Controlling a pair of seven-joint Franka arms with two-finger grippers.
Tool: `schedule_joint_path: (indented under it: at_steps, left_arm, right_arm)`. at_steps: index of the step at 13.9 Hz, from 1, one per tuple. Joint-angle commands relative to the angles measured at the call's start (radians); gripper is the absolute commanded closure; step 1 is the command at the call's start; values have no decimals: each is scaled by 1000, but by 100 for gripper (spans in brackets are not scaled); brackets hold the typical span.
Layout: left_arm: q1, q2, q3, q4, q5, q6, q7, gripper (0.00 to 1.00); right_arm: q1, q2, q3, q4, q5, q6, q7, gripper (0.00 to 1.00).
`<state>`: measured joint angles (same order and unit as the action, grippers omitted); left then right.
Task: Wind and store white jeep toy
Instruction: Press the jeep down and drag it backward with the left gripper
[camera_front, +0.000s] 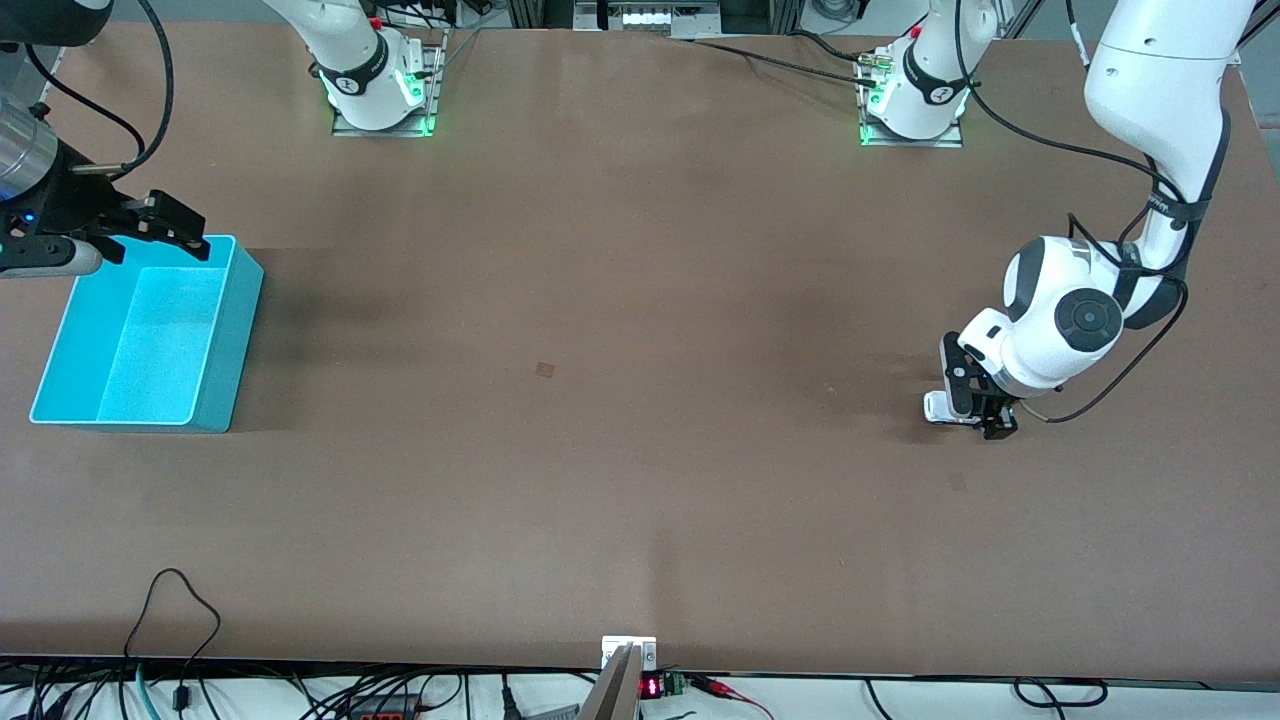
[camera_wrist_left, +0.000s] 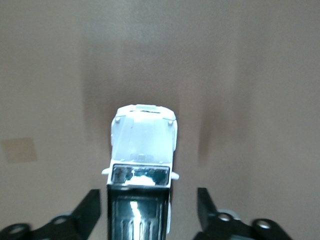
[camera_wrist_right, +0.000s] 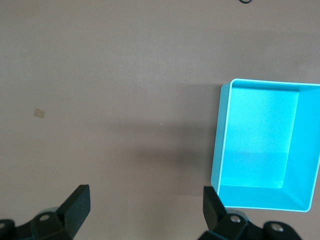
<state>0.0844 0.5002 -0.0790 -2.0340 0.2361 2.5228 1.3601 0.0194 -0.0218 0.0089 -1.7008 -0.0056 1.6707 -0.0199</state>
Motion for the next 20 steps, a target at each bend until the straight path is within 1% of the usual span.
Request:
schedule_joint_path:
  at_steps: [1,2,4,10,12,16,18,20]
  left_arm:
    - [6,8,-2,3,22,14,13,54]
    - [6,4,-2,3,22,10,14,68]
    - [5,6,-2,5,22,-25,10,82]
    - [3,14,-2,11,22,-42,17,82]
    - [12,32,-1,12,22,-42,19,82]
    - [96,84,-2,20,26,-22,53,79]
    - [135,92,-1,31,26,-22,137,79]
    - [202,109,-1,32,26,-6,210,79]
  right_arm:
    - [-4,-4,-1,13,12,-19,-11,0]
    - [-4,-6,-1,13,12,-20,-12,0]
    - [-4,-6,-1,13,12,-22,-12,0]
    - [-4,-6,-3,13,10,-23,-12,0]
    - [-4,-6,-3,13,12,-23,-12,0]
    - [-4,-6,-3,13,10,-23,-12,0]
    - [-4,-6,-3,13,10,-23,-12,0]
    - [-4,-6,-3,15,10,-23,-12,0]
